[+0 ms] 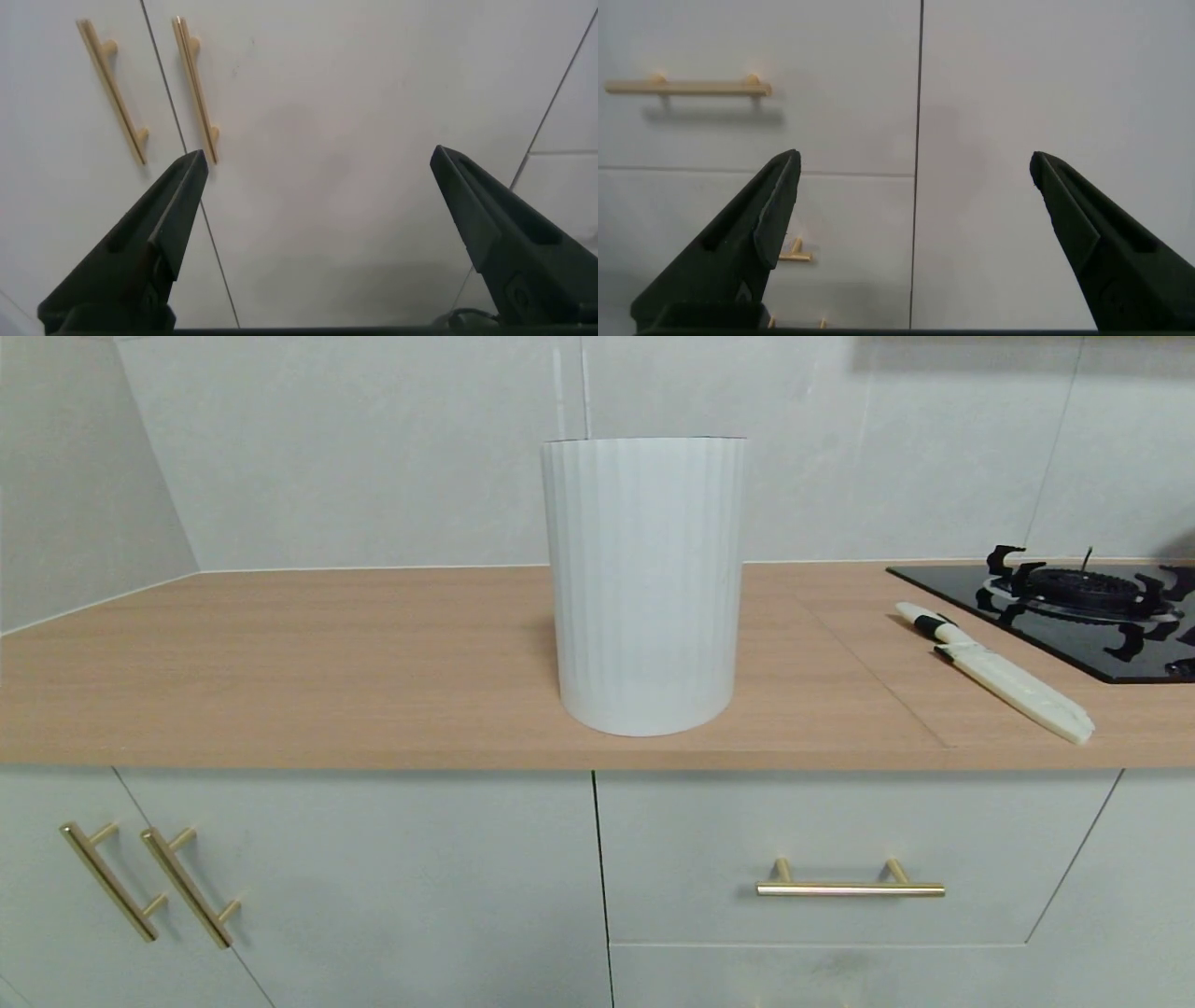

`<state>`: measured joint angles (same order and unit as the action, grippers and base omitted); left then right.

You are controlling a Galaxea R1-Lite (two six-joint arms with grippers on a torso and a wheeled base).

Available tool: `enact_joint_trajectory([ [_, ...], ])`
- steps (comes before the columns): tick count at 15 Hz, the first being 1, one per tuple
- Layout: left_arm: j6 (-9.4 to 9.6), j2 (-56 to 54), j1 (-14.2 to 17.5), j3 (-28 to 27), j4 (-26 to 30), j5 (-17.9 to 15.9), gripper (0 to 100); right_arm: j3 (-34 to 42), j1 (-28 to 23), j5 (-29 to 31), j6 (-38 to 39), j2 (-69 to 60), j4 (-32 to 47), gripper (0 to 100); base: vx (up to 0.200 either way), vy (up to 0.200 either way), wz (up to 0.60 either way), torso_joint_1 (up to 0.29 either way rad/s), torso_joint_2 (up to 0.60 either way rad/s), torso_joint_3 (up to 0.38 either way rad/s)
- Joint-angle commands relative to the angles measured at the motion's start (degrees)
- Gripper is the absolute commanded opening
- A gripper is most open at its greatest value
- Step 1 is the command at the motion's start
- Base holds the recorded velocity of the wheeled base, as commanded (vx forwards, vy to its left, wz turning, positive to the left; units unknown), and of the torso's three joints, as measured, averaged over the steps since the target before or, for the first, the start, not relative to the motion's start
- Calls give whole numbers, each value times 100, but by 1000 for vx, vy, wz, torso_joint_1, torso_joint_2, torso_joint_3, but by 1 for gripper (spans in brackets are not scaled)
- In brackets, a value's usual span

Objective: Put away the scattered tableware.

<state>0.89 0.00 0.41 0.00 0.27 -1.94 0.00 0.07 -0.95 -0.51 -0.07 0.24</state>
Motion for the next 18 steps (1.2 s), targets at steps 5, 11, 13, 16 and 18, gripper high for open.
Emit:
enact_joint_trajectory([
  [5,-1,0,2,0,-9,0,100,0,1,-2,-2,7,2,100,0,0,0,166,-492,-292],
  [11,-1,0,2,0,0,0,100,0,1,-2,-2,7,2,100,0,0,0,182,-474,-282],
  [13,-1,0,2,0,0,0,100,0,1,-2,-2,7,2,100,0,0,0,205,-486,-276],
  [16,-1,0,2,0,0,0,100,0,1,-2,-2,7,2,100,0,0,0,217,-502,-286],
  [18,-1,0,2,0,0,0,100,0,1,-2,-2,7,-7,100,0,0,0,227,-498,-283],
])
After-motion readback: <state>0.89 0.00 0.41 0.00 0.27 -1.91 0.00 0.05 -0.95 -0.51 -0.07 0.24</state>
